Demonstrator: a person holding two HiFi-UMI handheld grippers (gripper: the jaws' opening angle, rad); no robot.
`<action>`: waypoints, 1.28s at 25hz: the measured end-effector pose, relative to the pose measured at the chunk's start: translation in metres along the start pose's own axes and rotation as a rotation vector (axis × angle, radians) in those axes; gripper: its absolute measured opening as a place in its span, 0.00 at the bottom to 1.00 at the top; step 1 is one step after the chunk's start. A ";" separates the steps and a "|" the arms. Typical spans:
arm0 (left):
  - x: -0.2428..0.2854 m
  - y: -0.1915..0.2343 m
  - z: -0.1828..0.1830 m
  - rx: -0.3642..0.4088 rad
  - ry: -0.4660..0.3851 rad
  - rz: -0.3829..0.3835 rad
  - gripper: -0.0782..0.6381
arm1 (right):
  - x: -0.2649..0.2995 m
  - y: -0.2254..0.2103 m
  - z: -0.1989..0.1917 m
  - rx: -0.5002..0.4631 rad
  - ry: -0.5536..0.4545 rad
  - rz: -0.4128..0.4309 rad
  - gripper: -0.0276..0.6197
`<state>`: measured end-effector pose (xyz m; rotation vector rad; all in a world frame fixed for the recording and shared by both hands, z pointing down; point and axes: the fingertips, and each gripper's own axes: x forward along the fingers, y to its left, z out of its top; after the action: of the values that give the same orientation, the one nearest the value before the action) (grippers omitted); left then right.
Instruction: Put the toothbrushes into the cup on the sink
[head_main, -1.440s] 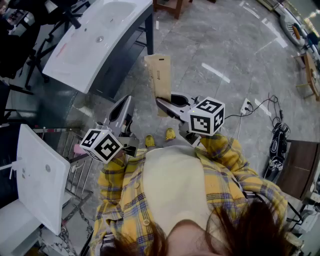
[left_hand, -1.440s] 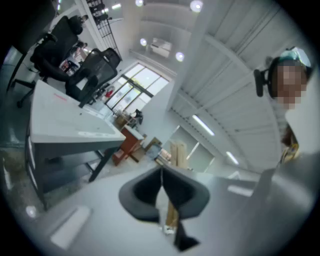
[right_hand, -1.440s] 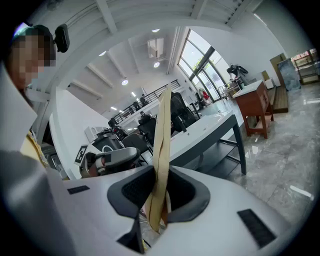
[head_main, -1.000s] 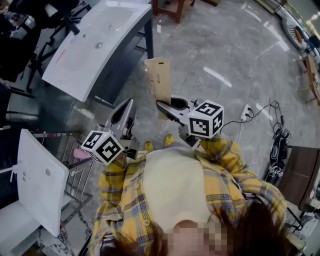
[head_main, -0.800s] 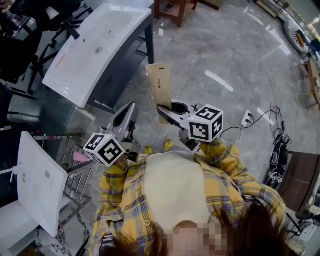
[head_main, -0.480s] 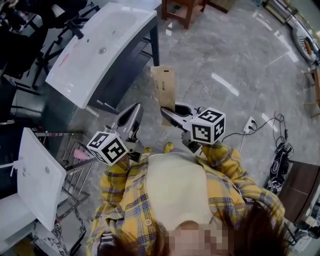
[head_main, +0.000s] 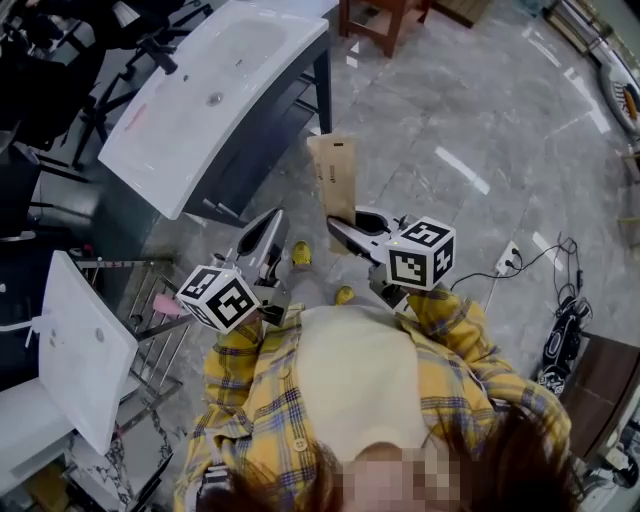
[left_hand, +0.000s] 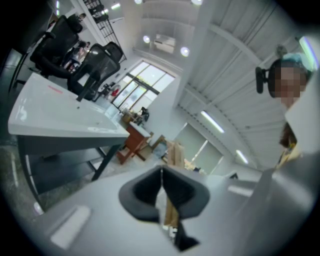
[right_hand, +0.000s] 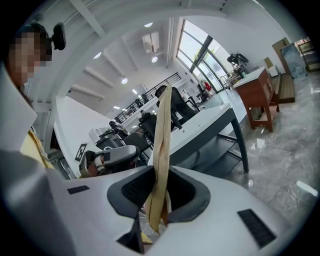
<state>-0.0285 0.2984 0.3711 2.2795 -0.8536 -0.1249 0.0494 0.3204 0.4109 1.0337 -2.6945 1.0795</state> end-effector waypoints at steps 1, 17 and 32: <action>0.001 0.005 0.003 -0.002 -0.002 0.001 0.12 | 0.004 -0.001 0.001 0.000 0.004 0.001 0.16; 0.050 0.101 0.088 -0.013 0.012 -0.050 0.12 | 0.105 -0.040 0.076 -0.023 0.015 -0.028 0.16; 0.083 0.170 0.144 -0.009 0.017 -0.073 0.12 | 0.188 -0.070 0.124 -0.008 0.009 -0.053 0.16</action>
<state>-0.1015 0.0721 0.3823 2.3007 -0.7600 -0.1419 -0.0306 0.0988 0.4128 1.0892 -2.6464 1.0614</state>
